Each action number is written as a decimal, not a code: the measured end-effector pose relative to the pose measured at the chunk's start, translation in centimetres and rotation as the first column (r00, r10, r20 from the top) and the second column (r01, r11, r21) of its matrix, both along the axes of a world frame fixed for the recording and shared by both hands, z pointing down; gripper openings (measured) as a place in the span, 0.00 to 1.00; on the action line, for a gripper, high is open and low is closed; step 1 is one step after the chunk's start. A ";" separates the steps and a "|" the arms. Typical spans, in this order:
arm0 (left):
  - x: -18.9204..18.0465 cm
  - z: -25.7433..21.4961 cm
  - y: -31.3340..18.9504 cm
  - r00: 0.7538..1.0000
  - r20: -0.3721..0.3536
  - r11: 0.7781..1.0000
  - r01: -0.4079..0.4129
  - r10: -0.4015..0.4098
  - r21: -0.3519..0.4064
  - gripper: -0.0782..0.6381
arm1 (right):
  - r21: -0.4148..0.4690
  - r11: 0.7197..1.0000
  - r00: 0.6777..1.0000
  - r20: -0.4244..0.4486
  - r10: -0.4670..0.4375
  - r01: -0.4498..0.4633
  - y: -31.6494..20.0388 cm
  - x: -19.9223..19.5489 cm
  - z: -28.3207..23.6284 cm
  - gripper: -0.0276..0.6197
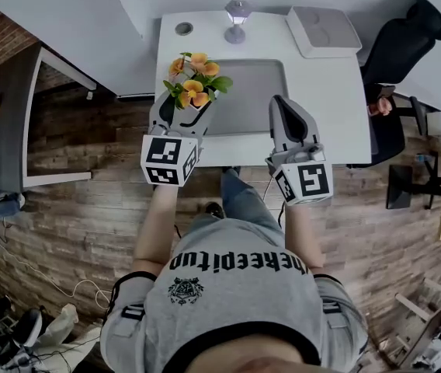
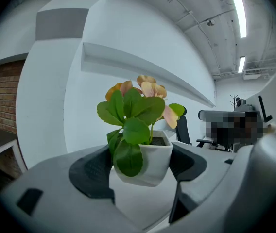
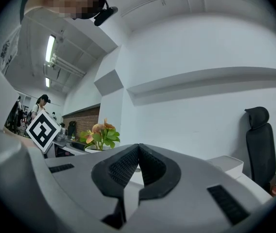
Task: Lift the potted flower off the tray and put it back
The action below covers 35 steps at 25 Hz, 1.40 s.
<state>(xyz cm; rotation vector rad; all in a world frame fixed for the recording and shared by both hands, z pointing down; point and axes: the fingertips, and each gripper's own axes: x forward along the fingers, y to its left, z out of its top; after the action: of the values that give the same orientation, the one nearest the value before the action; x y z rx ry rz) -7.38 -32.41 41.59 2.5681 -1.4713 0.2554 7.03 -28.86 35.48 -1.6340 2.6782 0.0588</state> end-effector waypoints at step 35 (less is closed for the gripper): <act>4.5 15.3 -7.9 0.992 0.114 0.963 -0.023 0.055 -0.267 0.60 | -0.143 0.989 1.000 -0.024 0.020 -0.023 -6.9 3.9 6.4 0.05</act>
<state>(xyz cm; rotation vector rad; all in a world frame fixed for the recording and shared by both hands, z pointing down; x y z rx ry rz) -2.87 -40.34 56.90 2.4031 -1.3214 0.5809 10.96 -35.77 41.92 -1.7101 2.7403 -0.1184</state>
